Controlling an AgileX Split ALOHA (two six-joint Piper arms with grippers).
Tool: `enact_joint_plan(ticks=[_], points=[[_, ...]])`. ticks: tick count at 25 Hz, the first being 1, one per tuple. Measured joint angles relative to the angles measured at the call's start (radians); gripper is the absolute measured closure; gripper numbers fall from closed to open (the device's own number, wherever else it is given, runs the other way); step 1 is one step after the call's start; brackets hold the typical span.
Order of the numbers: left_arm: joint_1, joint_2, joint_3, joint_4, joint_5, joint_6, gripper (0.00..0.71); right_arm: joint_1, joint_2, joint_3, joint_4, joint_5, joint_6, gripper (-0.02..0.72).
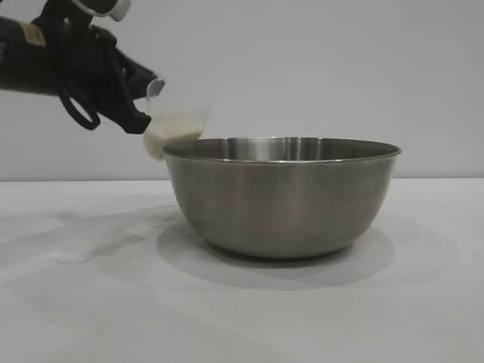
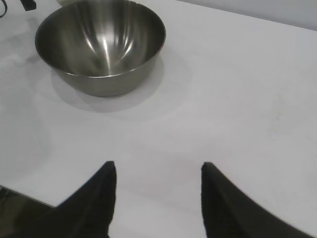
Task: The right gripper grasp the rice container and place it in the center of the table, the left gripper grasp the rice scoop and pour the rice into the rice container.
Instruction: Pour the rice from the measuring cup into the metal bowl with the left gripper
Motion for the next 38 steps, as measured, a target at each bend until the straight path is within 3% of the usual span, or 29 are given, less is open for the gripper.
enact_joint_plan(ticks=[8, 12, 23, 30, 38], points=[[-0.073, -0.032, -0.047, 0.249, 0.116, 0.367, 0.710, 0.000, 0.000, 0.000, 0.000, 0.000, 0.000, 0.324], [-0.079, -0.032, -0.086, 0.382, 0.195, 0.447, 0.710, 0.000, 0.000, 0.000, 0.000, 0.000, 0.000, 0.324], [-0.110, -0.032, -0.215, 0.630, 0.294, 0.490, 0.710, 0.000, 0.000, 0.000, 0.000, 0.000, 0.000, 0.324], [-0.126, -0.032, -0.251, 0.715, 0.320, 0.506, 0.710, 0.000, 0.000, 0.000, 0.000, 0.000, 0.000, 0.324], [-0.127, -0.032, -0.251, 0.731, 0.335, 0.506, 0.710, 0.000, 0.000, 0.000, 0.000, 0.000, 0.000, 0.324]])
